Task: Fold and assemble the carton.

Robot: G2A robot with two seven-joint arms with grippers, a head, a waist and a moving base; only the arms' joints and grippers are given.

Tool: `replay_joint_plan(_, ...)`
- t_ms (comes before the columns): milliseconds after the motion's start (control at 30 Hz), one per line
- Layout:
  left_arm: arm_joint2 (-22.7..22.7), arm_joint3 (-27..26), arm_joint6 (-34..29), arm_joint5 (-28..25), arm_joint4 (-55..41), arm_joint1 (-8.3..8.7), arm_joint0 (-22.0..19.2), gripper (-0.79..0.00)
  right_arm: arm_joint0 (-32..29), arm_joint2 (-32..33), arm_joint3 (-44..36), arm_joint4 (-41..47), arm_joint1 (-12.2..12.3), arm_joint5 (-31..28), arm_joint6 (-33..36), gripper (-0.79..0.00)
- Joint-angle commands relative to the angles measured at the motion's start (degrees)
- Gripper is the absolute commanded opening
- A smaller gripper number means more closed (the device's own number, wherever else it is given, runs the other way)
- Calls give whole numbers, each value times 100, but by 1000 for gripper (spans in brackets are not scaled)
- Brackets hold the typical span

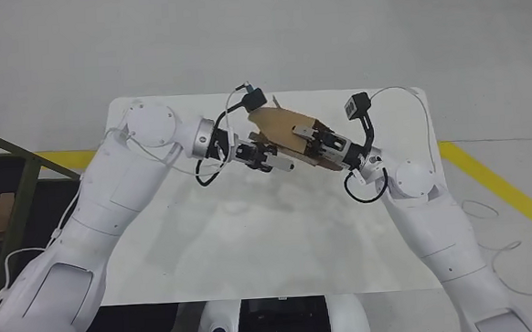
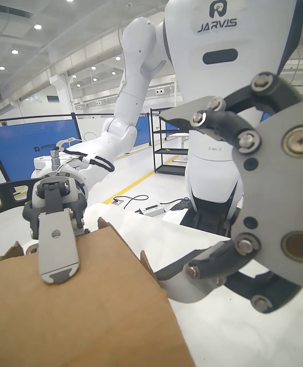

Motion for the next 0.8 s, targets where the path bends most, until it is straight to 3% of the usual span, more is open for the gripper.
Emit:
replay_joint_plan(0,-29,-19,2,14,6,11,25,0,-8,-1,-13,-8,-1,11,5,-785)
replay_joint_plan(567,-164,-107,13,32,31,63,125,0,-42,42,-16,32,-14,10,42,-785)
replay_joint_plan(767,-483,-136,-19,-16,-117,148,284,0,-56,241,52,150,18,-49,152,-785)
